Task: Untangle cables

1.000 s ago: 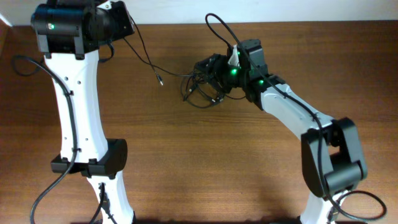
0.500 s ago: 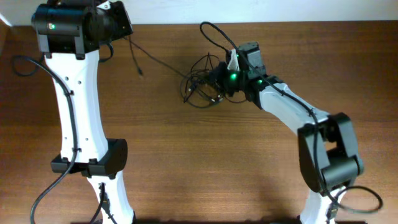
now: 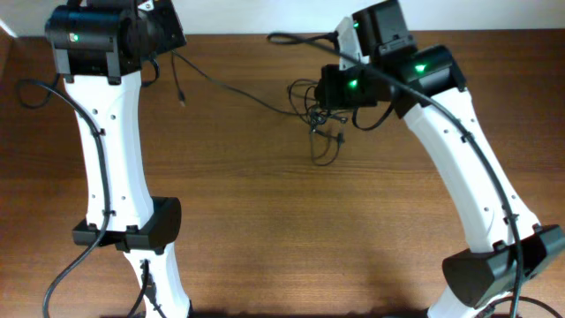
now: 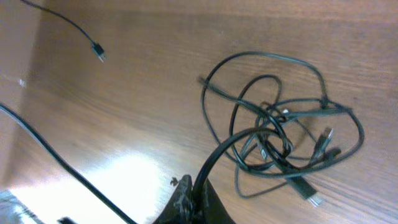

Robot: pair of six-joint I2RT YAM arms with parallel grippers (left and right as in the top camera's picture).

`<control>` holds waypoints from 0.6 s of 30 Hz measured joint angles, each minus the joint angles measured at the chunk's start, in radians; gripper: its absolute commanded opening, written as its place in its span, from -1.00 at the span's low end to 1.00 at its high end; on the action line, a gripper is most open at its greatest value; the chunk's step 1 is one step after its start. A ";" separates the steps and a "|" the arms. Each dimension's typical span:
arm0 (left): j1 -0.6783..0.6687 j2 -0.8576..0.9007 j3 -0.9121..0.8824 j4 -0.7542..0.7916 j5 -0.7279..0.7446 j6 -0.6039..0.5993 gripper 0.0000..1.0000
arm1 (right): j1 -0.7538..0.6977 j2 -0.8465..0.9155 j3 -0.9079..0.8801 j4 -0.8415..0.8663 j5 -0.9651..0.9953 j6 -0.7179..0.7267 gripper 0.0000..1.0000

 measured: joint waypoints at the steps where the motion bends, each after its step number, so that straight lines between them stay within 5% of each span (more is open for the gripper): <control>1: 0.000 0.000 0.000 0.000 0.000 0.000 -1.00 | 0.023 0.000 0.008 -0.024 0.039 -0.024 -0.92; 9: 0.000 0.003 0.000 -0.004 0.000 0.031 -0.70 | 0.150 0.002 0.129 -0.159 0.279 -0.116 -0.92; 18: 0.004 0.080 0.000 0.001 0.025 0.194 -0.72 | 0.219 0.109 0.140 -0.178 0.274 -0.079 -0.92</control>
